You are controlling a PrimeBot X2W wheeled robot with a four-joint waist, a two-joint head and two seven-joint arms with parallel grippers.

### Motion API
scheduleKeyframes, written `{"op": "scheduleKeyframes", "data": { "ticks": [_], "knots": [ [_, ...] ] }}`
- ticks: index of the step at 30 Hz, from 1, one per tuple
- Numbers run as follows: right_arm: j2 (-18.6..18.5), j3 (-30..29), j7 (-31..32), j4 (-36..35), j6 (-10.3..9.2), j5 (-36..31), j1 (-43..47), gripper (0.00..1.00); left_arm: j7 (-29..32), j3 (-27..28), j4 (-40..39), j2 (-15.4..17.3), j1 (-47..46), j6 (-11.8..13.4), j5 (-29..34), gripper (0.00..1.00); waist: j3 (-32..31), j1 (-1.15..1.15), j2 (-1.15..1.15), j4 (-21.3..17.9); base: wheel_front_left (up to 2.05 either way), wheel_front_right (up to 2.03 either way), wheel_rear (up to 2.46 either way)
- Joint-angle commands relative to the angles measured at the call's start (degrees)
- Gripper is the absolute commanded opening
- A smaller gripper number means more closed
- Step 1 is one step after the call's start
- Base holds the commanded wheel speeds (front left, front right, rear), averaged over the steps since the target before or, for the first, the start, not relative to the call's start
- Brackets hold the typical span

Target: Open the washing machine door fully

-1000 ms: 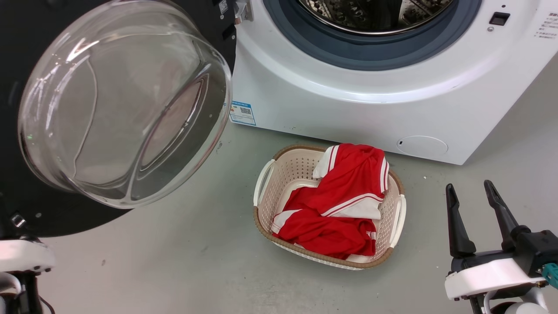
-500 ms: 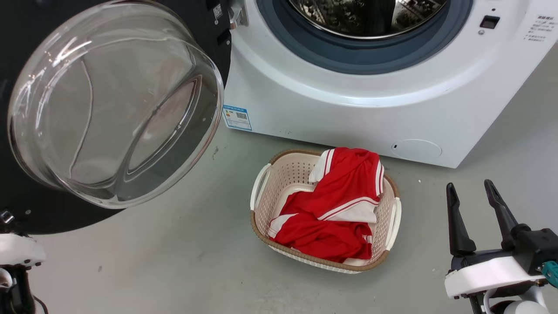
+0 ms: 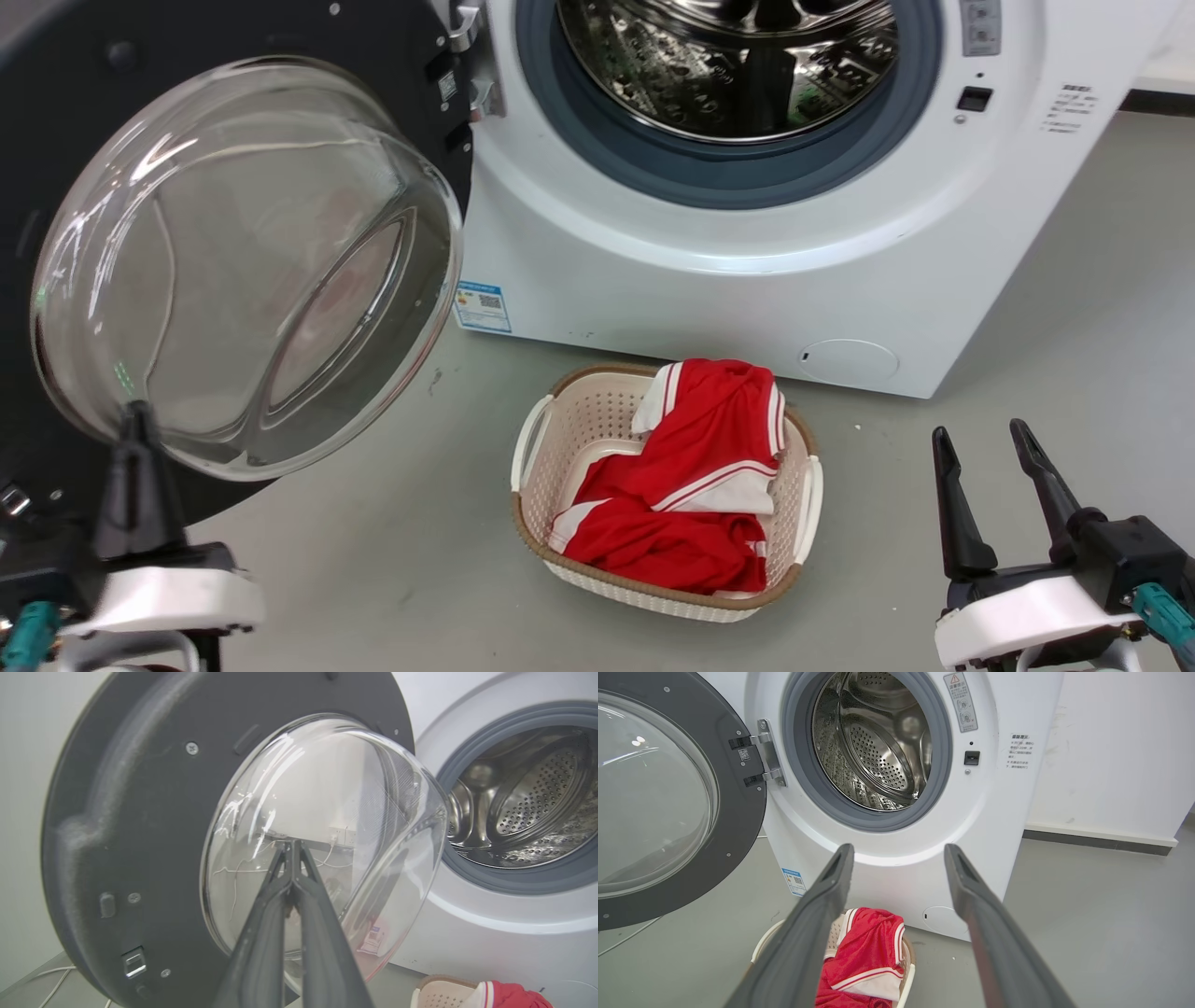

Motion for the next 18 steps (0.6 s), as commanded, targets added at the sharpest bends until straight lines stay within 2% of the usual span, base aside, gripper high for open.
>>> {"op": "scheduleKeyframes", "data": {
  "ticks": [1, 7, 11, 12, 13, 14, 16, 17, 18],
  "knots": [
    [0.1, 0.0, -0.3, 0.0, -0.06, 0.1, 0.2, 1.0, -0.1, -1.4, -0.7, -0.4, 0.6, -0.5, 0.8, 0.0, -1.0, 0.0, 0.0, -1.3, 0.0, 0.0, 0.0],
    [0.1, -0.2, -0.2, 0.2, -0.06, -0.4, 1.1, 1.0, -0.1, -6.6, -1.1, -2.7, -0.7, -1.7, 2.9, 0.0, -2.6, 0.0, 0.0, -4.0, 0.0, 0.0, 0.0],
    [0.1, -0.3, -0.1, 0.1, -0.06, -0.6, 1.1, 1.0, -0.1, -8.1, 0.0, -3.5, -1.5, -2.3, 3.3, 0.0, -3.1, 0.0, 0.0, -5.4, 0.0, 0.0, 0.0],
    [0.1, -0.2, -0.1, 0.1, -0.06, -0.7, 1.1, 1.0, -0.1, -8.6, 0.5, -3.7, -1.6, -2.5, 3.4, 0.07, -3.3, 0.0, 0.0, -6.0, 0.0, 0.0, 0.0],
    [0.1, -0.2, -0.1, 0.1, -0.06, -0.7, 1.2, 1.0, -0.1, -9.0, 0.9, -4.1, -1.7, -2.6, 3.5, 0.31, -3.5, 0.0, 0.0, -6.6, 0.0, 0.0, 0.0],
    [0.1, -0.3, -0.1, 0.0, -0.06, -0.7, 1.2, 1.0, -0.1, -9.5, 1.5, -4.3, -1.7, -2.8, 3.6, 0.42, -3.7, 0.0, 0.0, -7.1, 0.0, 0.0, 0.0],
    [0.1, -0.4, -0.1, -0.1, -0.06, -0.6, 1.3, 1.0, -0.1, -9.9, 1.9, -4.8, -2.1, -2.9, 3.5, 0.56, -3.9, 0.0, 0.0, -8.1, 0.0, 0.0, 0.0],
    [0.1, -0.5, -0.1, -0.2, -0.06, -0.5, 1.4, 1.0, -0.1, -10.0, 2.0, -4.9, -2.3, -3.0, 3.7, 0.81, -4.1, 0.0, 0.0, -8.6, 0.0, 0.0, 0.0],
    [0.1, -0.5, -0.1, -0.2, -0.06, -0.6, 1.5, 1.0, -0.1, -10.2, 2.4, -5.1, -2.2, -3.0, 3.9, 1.0, -4.2, 0.0, 0.0, -9.0, 0.0, 0.0, 0.0]
  ]
}}
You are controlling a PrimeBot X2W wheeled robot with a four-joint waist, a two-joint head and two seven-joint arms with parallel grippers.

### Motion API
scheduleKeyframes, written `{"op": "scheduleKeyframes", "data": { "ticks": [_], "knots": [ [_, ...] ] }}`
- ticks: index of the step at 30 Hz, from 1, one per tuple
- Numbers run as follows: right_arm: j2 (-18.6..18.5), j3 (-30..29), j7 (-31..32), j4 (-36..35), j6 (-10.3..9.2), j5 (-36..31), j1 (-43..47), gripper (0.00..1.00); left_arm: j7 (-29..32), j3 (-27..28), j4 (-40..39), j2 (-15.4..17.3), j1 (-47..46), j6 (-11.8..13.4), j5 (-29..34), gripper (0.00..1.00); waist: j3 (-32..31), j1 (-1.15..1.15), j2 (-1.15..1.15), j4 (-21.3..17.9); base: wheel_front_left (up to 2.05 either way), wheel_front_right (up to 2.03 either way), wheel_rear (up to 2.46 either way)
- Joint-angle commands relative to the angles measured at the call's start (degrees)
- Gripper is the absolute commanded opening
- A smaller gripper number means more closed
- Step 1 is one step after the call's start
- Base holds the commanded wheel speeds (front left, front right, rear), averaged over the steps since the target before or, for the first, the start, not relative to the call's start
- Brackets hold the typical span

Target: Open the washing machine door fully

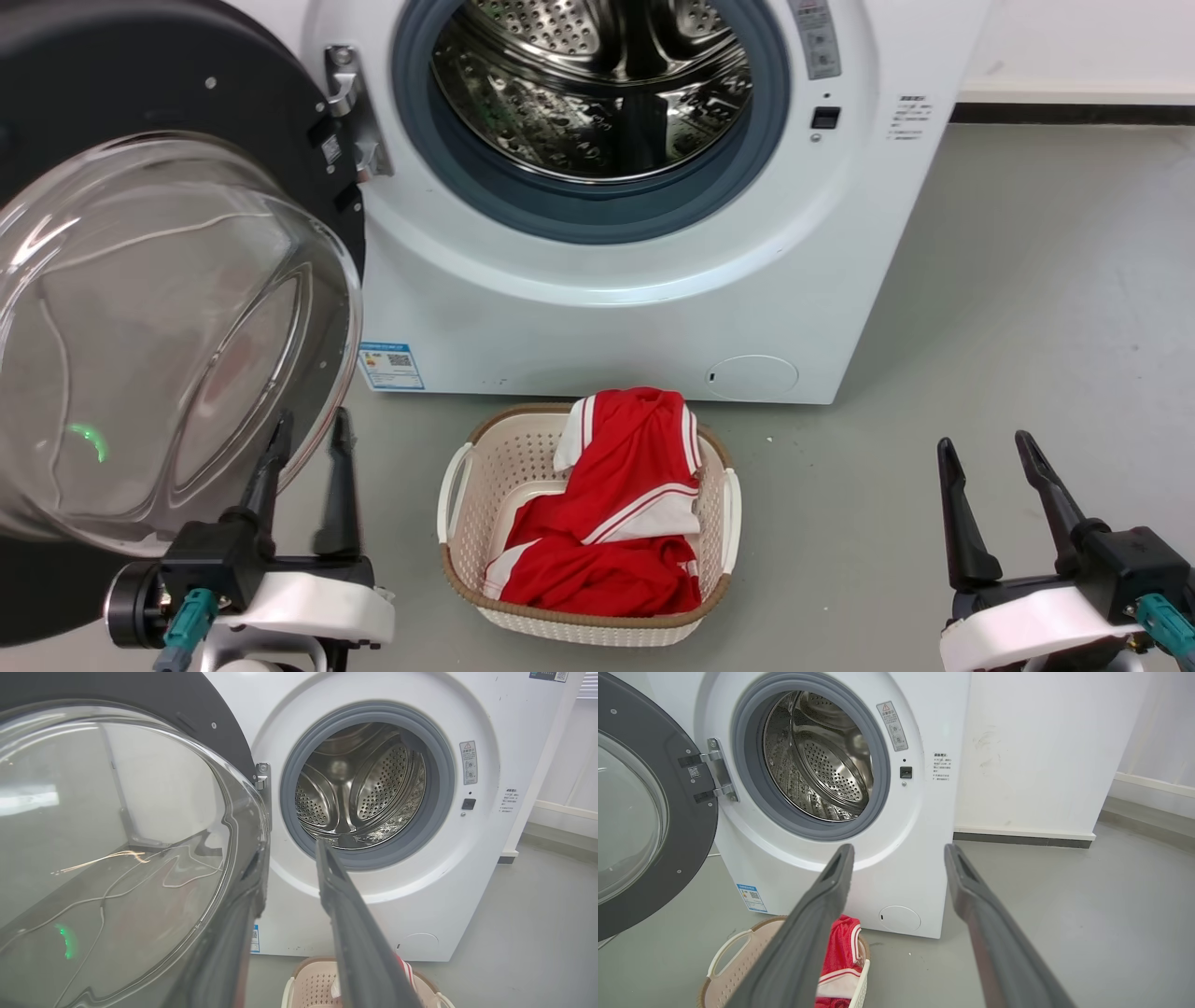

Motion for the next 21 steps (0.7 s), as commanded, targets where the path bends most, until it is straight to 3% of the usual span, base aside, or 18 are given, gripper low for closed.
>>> {"op": "scheduleKeyframes", "data": {
  "ticks": [1, 21],
  "knots": [
    [0.1, 0.0, 0.1, -0.2, -0.06, 0.0, 0.5, 1.0, -0.1, -0.1, 0.2, -0.2, -0.4, -0.1, 0.3, 1.0, -0.4, 0.0, 0.0, -0.7, 0.0, 0.0, 0.0],
    [0.1, -0.5, -0.5, 0.8, -0.06, 0.9, -0.2, 1.0, -0.1, 1.5, 2.3, -3.5, -0.5, -2.6, 3.3, 1.0, 0.3, 0.0, 0.0, -3.3, 0.0, 0.0, 0.0]
  ]
}}
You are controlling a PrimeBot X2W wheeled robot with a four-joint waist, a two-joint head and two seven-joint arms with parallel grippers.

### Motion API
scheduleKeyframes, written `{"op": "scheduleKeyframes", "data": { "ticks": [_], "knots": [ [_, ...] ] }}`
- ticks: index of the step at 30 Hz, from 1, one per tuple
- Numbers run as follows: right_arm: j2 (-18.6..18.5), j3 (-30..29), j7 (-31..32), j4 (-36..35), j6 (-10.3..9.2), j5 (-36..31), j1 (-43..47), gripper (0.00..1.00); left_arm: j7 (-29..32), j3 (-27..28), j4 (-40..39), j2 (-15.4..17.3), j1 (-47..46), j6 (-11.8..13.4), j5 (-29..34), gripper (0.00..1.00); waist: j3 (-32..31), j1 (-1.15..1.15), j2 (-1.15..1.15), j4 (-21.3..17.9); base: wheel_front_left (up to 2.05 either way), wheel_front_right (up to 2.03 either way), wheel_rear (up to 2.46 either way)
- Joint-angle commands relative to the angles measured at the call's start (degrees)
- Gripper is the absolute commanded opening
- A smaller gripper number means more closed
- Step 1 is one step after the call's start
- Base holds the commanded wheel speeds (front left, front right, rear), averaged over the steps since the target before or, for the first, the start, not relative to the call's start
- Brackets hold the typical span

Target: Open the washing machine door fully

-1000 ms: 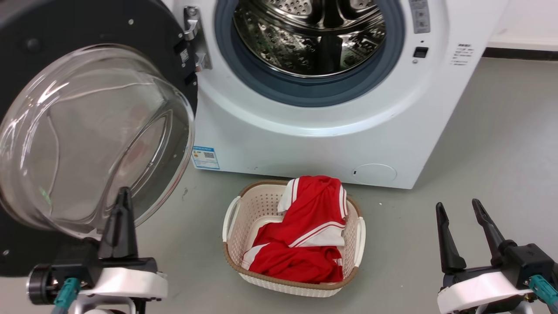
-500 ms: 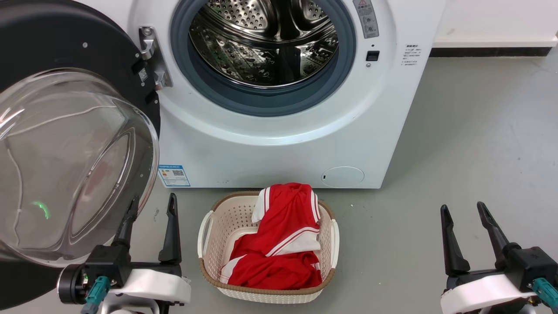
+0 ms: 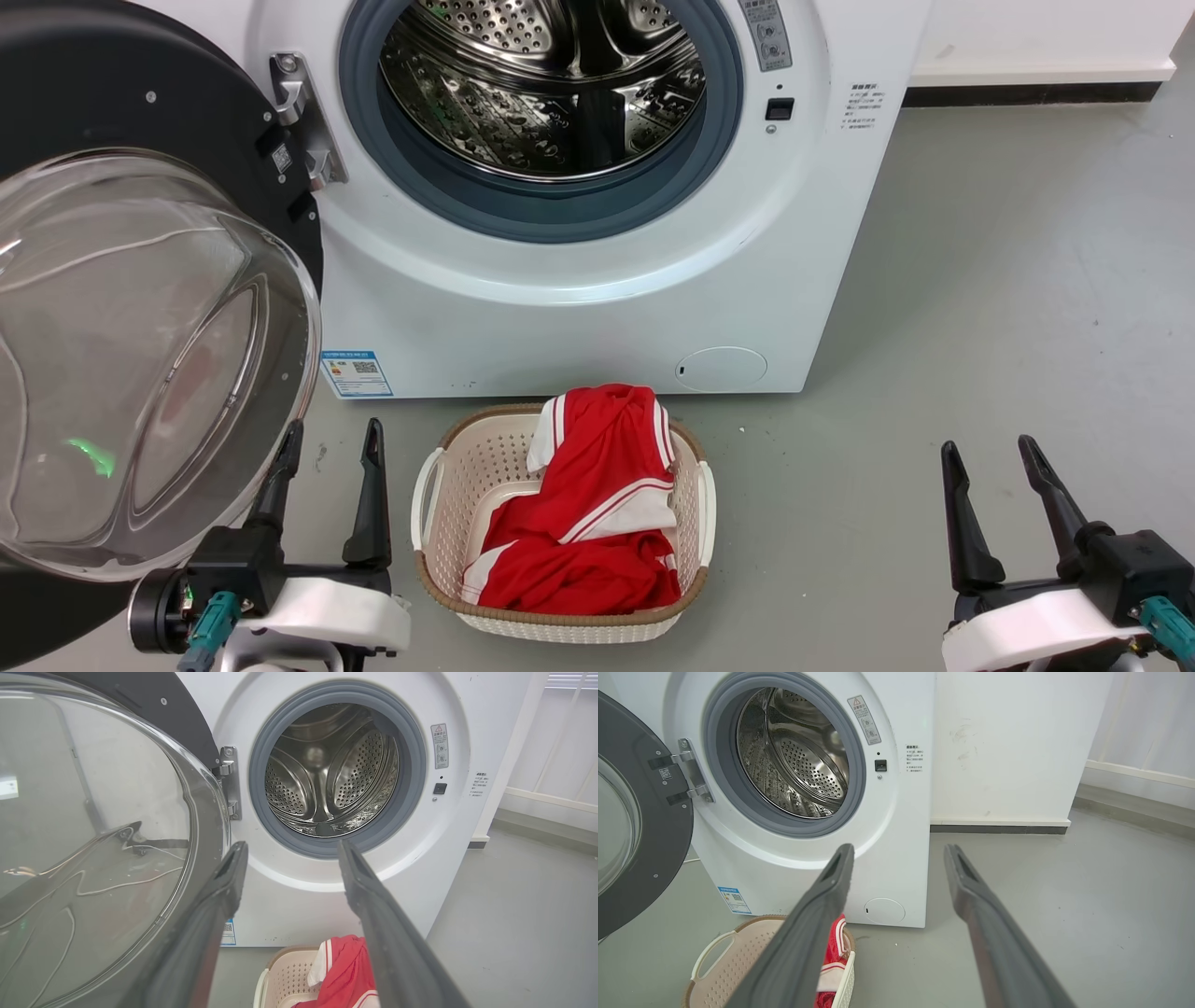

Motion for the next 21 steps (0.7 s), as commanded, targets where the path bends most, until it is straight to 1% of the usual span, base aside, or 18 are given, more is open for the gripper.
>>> {"op": "scheduleKeyframes", "data": {
  "ticks": [1, 21],
  "knots": [
    [0.1, 0.0, -0.2, 0.2, -0.06, 0.0, -0.4, 1.0, -0.1, 0.3, 0.2, -0.1, -0.7, -0.3, 0.3, 1.0, 0.0, 0.0, 0.0, 0.0, 0.0, 0.0, 0.0],
    [0.1, 0.2, -0.8, 1.5, -0.06, 0.6, -1.2, 1.0, -0.1, 4.5, 1.3, -2.3, -1.2, -3.4, 2.8, 1.0, 0.3, 0.0, 0.0, -0.2, 0.0, 0.0, 0.0]
  ]
}}
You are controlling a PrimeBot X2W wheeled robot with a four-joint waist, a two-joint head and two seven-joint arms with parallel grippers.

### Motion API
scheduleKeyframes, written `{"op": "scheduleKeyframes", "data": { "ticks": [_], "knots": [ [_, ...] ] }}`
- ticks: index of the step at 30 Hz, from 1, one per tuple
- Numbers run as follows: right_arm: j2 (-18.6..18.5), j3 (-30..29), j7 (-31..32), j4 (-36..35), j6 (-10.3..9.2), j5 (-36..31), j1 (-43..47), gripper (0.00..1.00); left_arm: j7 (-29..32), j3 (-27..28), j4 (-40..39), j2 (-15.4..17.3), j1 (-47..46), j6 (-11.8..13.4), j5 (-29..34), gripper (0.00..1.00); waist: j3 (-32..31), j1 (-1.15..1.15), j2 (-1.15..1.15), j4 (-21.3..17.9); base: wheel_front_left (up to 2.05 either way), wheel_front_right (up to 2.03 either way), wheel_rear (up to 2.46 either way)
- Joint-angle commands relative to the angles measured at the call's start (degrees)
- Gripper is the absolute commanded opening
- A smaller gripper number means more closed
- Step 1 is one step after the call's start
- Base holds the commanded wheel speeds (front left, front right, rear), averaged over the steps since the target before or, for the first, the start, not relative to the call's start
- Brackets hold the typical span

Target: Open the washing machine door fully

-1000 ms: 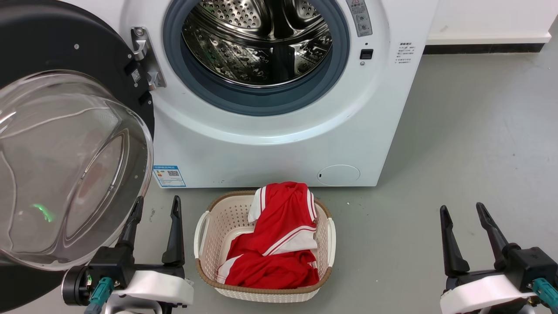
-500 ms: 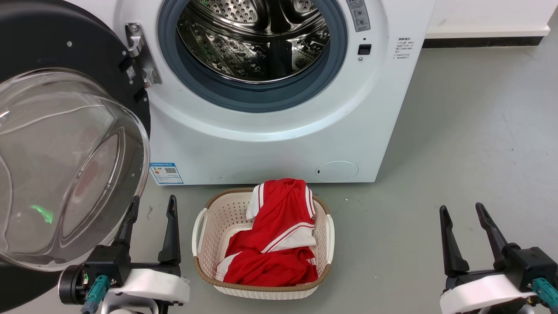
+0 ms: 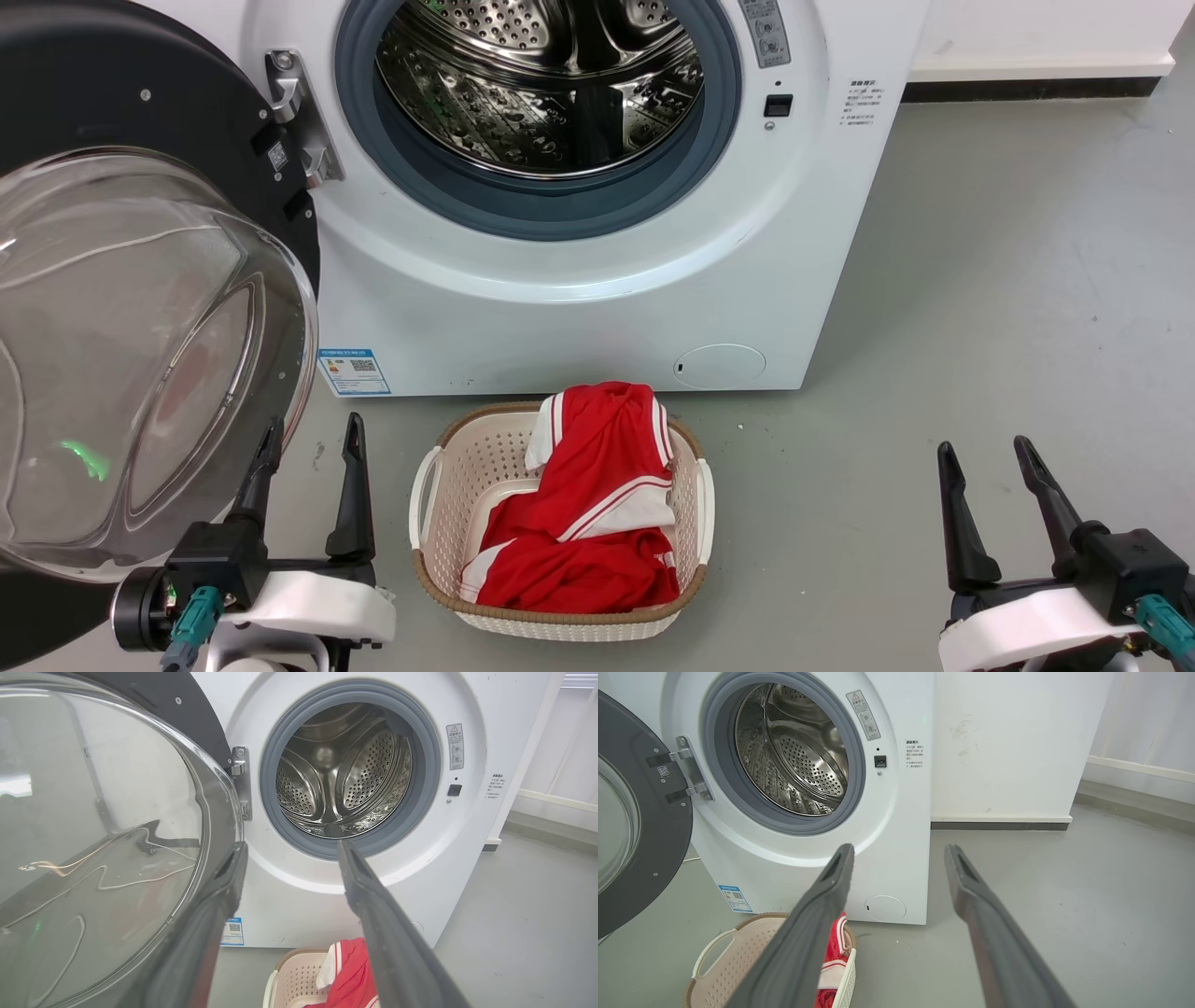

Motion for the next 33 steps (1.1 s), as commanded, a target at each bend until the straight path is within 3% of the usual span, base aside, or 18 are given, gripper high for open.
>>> {"op": "scheduleKeyframes", "data": {
  "ticks": [1, 13, 14, 18, 33],
  "knots": [
    [0.1, 0.0, -0.3, 0.1, -0.06, 0.3, -0.7, 1.0, -0.1, 0.2, 0.1, -0.2, -0.5, -0.3, 0.5, 1.0, 0.0, 0.0, 0.0, 0.0, 0.0, 0.0, 0.0],
    [0.1, 0.2, -0.6, 0.2, -0.06, 0.2, -0.7, 1.0, -0.1, 2.0, 0.2, -1.2, -0.7, -1.8, 1.6, 1.0, 0.1, 0.0, 0.0, 0.0, 0.0, 0.0, 0.0],
    [0.0, 0.1, -0.1, 0.1, 0.0, 0.2, -0.3, 0.0, 0.0, 2.0, 0.2, -1.2, -0.2, -1.8, 1.4, 0.0, 0.1, 0.0, 0.0, 0.0, 0.0, 0.0, 0.0],
    [0.0, 0.3, 0.1, 1.5, 0.01, 1.0, 0.7, 0.0, 0.4, 2.2, 2.1, -1.7, 0.3, -1.8, 0.6, 0.0, 0.1, 0.0, 0.0, 0.0, 0.0, 0.0, 0.0],
    [-0.8, 0.4, 2.9, 3.0, 0.0, 18.3, -1.1, 0.0, 4.5, 3.1, 3.3, -2.0, -0.6, -2.6, -15.0, 0.0, -0.2, 0.0, 0.0, 0.1, 0.0, 0.0, 0.0]
  ]
}}
